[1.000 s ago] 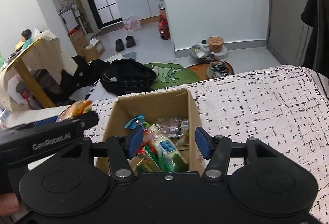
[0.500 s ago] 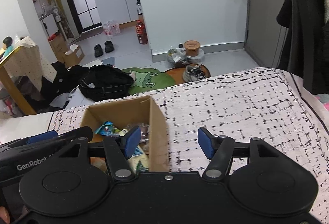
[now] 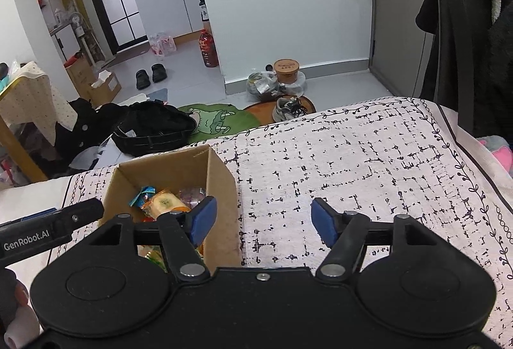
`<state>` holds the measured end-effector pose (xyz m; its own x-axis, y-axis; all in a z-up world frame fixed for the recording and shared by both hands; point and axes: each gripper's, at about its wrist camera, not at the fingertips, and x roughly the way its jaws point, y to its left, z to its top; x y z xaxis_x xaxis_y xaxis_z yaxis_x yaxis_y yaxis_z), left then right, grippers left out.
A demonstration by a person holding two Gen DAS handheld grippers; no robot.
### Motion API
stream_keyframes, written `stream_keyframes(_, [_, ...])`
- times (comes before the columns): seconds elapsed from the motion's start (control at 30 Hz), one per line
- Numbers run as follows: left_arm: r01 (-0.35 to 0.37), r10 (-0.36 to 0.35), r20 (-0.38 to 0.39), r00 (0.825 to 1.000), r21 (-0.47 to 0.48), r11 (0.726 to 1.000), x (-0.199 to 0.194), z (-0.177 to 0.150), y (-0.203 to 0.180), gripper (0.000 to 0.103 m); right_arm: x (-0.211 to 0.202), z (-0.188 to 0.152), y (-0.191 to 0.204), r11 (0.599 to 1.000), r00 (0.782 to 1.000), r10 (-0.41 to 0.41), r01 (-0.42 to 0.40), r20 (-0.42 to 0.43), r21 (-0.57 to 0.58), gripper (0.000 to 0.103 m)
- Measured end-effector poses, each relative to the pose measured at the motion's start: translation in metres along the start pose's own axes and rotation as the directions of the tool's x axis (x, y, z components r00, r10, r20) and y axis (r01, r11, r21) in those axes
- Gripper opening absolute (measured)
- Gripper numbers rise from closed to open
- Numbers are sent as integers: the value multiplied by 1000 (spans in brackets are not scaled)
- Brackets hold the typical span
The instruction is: Organize snacks
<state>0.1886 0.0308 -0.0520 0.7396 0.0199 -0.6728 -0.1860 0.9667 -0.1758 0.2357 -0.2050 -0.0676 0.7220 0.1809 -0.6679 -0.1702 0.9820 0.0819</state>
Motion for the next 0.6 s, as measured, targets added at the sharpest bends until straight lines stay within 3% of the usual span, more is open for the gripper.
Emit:
stream_keyframes(0.33, [10, -8, -42, 999, 55, 998, -11, -10, -8, 84, -11, -8, -12, 999, 999, 31, -32, -25, -6, 78])
stream_keyframes(0.6, [35, -25, -82, 996, 122, 992, -27, -16, -12, 96, -31, -10, -20, 998, 999, 48, -49, -17, -37, 99])
